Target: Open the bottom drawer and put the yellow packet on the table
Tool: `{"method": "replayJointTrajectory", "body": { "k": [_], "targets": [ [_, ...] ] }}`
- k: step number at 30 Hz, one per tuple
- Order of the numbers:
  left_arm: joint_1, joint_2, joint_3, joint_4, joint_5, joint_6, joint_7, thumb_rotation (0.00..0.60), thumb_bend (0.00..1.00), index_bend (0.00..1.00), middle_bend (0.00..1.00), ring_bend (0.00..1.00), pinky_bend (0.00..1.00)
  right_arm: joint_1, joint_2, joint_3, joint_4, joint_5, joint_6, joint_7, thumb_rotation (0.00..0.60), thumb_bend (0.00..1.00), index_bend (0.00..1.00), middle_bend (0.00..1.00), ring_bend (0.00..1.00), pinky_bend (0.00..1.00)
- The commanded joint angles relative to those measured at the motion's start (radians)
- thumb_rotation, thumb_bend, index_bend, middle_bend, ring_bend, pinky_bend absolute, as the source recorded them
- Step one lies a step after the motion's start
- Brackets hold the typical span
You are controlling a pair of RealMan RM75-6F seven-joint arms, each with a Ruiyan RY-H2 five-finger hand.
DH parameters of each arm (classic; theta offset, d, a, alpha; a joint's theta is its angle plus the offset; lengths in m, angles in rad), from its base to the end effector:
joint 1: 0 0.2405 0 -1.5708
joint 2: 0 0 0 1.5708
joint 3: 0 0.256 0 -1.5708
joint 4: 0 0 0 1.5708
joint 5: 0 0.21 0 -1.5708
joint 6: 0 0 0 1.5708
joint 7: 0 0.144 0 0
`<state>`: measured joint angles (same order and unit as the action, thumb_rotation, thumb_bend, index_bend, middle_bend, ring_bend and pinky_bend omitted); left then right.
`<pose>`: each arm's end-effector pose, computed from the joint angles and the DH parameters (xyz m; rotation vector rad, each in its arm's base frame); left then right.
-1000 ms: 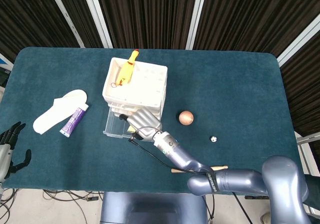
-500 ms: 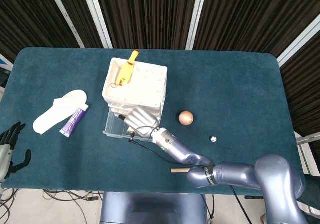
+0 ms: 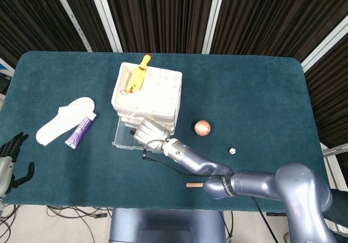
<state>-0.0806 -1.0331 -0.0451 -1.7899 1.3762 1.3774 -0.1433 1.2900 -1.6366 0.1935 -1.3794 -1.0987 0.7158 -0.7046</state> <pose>-0.3039 0.1743 0.1600 -1.2497 -1.2219 -0.9503 0.0416 -0.3653 -0.0653 2.3461 -0.0761 0.8662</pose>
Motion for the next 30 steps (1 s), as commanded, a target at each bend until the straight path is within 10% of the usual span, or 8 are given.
{"method": "replayJointTrajectory", "body": {
  "k": [1,30],
  "targets": [
    [0.000,0.000,0.000,0.000,0.000,0.001,0.000,0.600,0.51,0.02,0.00,0.00,0.00,0.005,-0.006,-0.004,0.006,-0.003,-0.003,0.002,0.600,0.24,0.31,1.00,1.00,1.00],
    [-0.001,-0.001,-0.004,-0.001,-0.002,0.002,-0.009,0.600,0.51,0.03,0.00,0.00,0.00,0.076,-0.061,-0.023,0.111,0.055,-0.043,-0.067,0.600,0.24,0.32,1.00,1.00,1.00]
  ]
}}
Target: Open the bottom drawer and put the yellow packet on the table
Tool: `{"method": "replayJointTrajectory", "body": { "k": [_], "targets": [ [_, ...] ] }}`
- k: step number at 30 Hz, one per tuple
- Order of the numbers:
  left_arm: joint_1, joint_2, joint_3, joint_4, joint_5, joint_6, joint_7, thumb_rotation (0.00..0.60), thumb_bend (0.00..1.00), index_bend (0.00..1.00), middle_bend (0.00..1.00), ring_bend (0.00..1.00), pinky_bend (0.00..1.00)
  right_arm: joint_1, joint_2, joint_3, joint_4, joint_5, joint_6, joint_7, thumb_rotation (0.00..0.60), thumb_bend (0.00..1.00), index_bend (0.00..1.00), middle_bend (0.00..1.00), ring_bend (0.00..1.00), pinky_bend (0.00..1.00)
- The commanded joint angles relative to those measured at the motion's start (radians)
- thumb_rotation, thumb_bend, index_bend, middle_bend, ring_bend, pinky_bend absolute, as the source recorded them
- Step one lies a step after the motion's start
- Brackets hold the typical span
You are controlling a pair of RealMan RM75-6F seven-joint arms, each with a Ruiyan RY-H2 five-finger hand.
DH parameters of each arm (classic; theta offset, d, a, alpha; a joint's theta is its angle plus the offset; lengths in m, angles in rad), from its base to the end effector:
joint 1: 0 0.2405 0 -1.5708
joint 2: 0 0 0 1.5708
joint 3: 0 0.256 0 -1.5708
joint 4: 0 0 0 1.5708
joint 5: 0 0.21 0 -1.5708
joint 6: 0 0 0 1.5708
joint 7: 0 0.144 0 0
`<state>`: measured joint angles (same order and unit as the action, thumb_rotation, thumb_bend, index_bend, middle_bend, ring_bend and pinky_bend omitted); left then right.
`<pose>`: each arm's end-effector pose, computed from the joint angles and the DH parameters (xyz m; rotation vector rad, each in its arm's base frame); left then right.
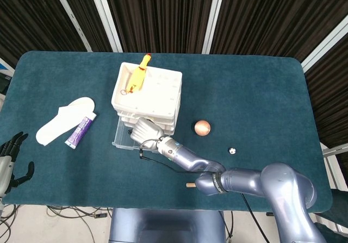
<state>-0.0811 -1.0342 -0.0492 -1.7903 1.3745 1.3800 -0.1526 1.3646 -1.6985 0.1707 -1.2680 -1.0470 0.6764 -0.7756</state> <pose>-0.3034 0.1753 0.1606 -1.2408 -1.2251 -0.9628 0.0512 -0.3751 -0.0842 2.3513 0.0380 0.7701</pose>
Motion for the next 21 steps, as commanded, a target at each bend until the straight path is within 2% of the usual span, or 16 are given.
{"method": "replayJointTrajectory", "body": {
  "k": [1,8,21],
  "targets": [
    [0.000,0.000,0.000,0.000,0.000,0.000,-0.001,0.600,0.51,0.03,0.00,0.00,0.00,0.003,0.001,-0.001,0.000,0.006,-0.007,0.007,0.600,0.24,0.33,1.00,1.00,1.00],
    [0.001,0.000,0.001,0.001,0.002,0.001,-0.002,0.600,0.51,0.03,0.00,0.00,0.00,0.010,-0.006,-0.010,0.008,0.021,-0.028,0.025,0.600,0.25,0.37,1.00,1.00,1.00],
    [0.000,0.003,0.002,0.000,0.001,-0.003,-0.004,0.600,0.51,0.03,0.00,0.00,0.00,0.021,-0.033,-0.023,0.049,0.027,-0.021,0.026,0.600,0.27,0.37,1.00,1.00,1.00]
  ]
}}
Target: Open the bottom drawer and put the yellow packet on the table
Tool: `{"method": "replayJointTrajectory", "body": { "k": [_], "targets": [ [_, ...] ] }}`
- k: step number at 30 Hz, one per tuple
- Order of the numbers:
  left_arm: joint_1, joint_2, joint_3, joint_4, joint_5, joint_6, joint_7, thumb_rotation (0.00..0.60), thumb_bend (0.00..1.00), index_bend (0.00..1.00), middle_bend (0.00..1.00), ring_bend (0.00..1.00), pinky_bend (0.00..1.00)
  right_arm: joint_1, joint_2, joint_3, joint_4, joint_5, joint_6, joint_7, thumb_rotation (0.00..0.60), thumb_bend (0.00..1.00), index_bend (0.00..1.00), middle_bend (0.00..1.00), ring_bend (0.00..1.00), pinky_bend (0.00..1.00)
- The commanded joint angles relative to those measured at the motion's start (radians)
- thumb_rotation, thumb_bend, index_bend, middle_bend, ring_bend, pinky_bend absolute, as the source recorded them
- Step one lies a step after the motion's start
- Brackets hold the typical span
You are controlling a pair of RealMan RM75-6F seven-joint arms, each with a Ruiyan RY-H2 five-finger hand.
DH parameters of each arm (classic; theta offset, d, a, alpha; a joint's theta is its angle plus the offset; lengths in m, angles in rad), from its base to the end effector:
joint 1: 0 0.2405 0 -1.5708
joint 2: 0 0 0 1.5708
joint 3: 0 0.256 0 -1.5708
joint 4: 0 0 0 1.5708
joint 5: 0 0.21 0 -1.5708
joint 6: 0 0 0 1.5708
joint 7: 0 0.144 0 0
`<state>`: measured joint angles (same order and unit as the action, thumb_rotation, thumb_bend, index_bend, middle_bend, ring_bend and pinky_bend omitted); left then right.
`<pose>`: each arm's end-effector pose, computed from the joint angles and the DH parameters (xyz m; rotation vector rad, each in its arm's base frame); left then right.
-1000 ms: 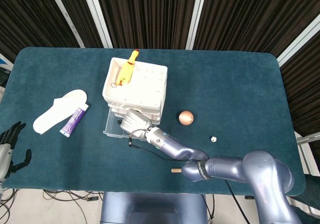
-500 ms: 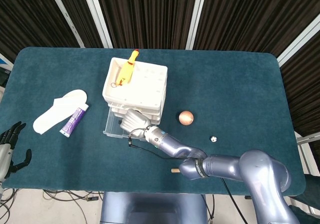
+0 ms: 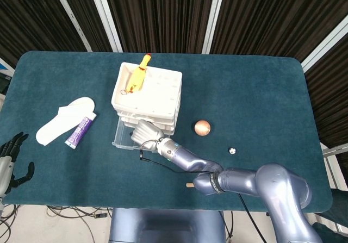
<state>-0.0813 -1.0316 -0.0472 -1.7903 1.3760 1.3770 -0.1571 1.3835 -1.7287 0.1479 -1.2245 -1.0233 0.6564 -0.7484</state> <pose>-0.3037 0.1749 0.1607 -1.2429 -1.2295 -0.9616 0.0476 -0.3761 -0.0955 2.3763 0.0066 0.7391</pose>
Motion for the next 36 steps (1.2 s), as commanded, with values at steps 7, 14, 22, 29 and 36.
{"method": "replayJointTrajectory", "body": {
  "k": [7,14,22,29,36],
  "targets": [
    [0.000,0.001,0.000,0.000,0.000,0.000,-0.001,0.600,0.51,0.03,0.00,0.00,0.00,0.007,-0.011,-0.004,0.021,0.011,-0.005,0.001,0.600,0.30,0.42,1.00,1.00,1.00],
    [0.000,0.001,0.000,0.001,-0.002,-0.001,-0.002,0.600,0.51,0.03,0.00,0.00,0.00,0.007,-0.016,-0.008,0.028,0.008,-0.004,0.008,0.600,0.30,0.45,1.00,1.00,1.00],
    [0.001,0.001,-0.001,0.001,-0.004,0.001,-0.002,0.600,0.51,0.03,0.00,0.00,0.00,0.007,-0.022,-0.008,0.030,0.000,-0.008,0.029,0.600,0.33,0.50,1.00,1.00,1.00],
    [0.001,0.001,-0.002,0.001,-0.005,0.001,-0.004,0.600,0.51,0.03,0.00,0.00,0.00,0.001,-0.028,-0.004,0.029,-0.016,0.005,0.051,0.600,0.33,0.52,1.00,1.00,1.00],
    [0.001,0.001,-0.001,-0.001,-0.004,-0.001,-0.004,0.600,0.51,0.03,0.00,0.00,0.00,-0.008,-0.020,0.007,0.013,-0.044,0.036,0.068,0.600,0.33,0.55,1.00,1.00,1.00]
  ]
}}
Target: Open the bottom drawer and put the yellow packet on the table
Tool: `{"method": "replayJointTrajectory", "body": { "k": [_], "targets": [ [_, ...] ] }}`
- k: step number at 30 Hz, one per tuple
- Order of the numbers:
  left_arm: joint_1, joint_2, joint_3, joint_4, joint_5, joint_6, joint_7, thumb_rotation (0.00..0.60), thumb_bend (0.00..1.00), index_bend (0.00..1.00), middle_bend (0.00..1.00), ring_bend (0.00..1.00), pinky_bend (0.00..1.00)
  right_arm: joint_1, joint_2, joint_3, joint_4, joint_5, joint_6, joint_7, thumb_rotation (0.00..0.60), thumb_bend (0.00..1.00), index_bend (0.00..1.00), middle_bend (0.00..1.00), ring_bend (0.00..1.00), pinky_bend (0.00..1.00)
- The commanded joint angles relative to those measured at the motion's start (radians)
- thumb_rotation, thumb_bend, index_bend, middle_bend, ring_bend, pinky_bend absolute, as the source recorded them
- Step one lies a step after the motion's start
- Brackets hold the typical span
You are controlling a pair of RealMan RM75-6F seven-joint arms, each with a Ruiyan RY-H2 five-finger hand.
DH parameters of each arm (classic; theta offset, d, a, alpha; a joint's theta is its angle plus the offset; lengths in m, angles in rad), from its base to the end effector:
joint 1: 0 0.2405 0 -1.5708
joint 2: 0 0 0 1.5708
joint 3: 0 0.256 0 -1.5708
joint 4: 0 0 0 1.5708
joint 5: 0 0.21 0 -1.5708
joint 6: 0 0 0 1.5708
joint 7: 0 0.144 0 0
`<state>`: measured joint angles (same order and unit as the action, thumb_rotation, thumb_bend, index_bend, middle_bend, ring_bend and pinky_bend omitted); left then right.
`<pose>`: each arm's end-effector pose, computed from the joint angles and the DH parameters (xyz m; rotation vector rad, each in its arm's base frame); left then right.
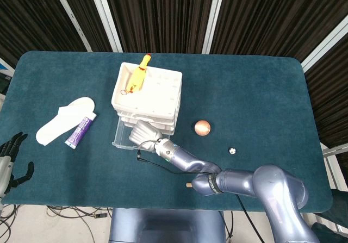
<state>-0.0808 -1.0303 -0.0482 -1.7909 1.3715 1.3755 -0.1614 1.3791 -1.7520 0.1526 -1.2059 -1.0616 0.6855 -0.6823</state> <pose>-0.3043 0.1749 0.1612 -1.2367 -1.2344 -0.9616 0.0517 -0.3737 -0.0984 2.3670 -0.0340 0.8034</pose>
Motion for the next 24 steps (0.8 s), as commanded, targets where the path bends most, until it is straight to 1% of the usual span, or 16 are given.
{"method": "replayJointTrajectory", "body": {
  "k": [1,5,11,14,18,24],
  "targets": [
    [0.000,0.000,0.000,0.000,0.000,0.000,0.000,0.600,0.51,0.03,0.00,0.00,0.00,-0.005,0.006,0.004,-0.011,-0.006,0.010,0.003,0.600,0.33,0.55,1.00,1.00,1.00],
    [0.000,0.000,0.000,0.000,0.000,0.000,0.000,0.600,0.51,0.03,0.00,0.00,0.00,-0.014,0.027,0.014,-0.046,-0.014,0.030,0.011,0.600,0.33,0.55,1.00,1.00,1.00],
    [-0.002,0.000,0.001,-0.001,-0.002,-0.005,0.004,0.600,0.51,0.03,0.00,0.00,0.00,-0.031,0.100,0.033,-0.143,-0.036,0.074,0.009,0.600,0.33,0.55,1.00,1.00,1.00],
    [-0.002,0.000,-0.001,-0.002,-0.006,-0.004,0.006,0.600,0.51,0.03,0.00,0.00,0.00,-0.053,0.164,0.046,-0.229,-0.051,0.111,0.017,0.600,0.33,0.56,1.00,1.00,1.00],
    [-0.001,-0.001,0.000,-0.003,-0.006,-0.004,0.010,0.600,0.51,0.03,0.00,0.00,0.00,-0.093,0.266,0.044,-0.352,-0.075,0.154,0.022,0.600,0.33,0.57,1.00,1.00,1.00],
    [-0.001,-0.002,0.000,-0.006,-0.008,-0.004,0.016,0.600,0.51,0.03,0.00,0.00,0.00,-0.172,0.420,0.017,-0.499,-0.101,0.211,0.029,0.600,0.33,0.57,1.00,1.00,1.00]
  ]
}}
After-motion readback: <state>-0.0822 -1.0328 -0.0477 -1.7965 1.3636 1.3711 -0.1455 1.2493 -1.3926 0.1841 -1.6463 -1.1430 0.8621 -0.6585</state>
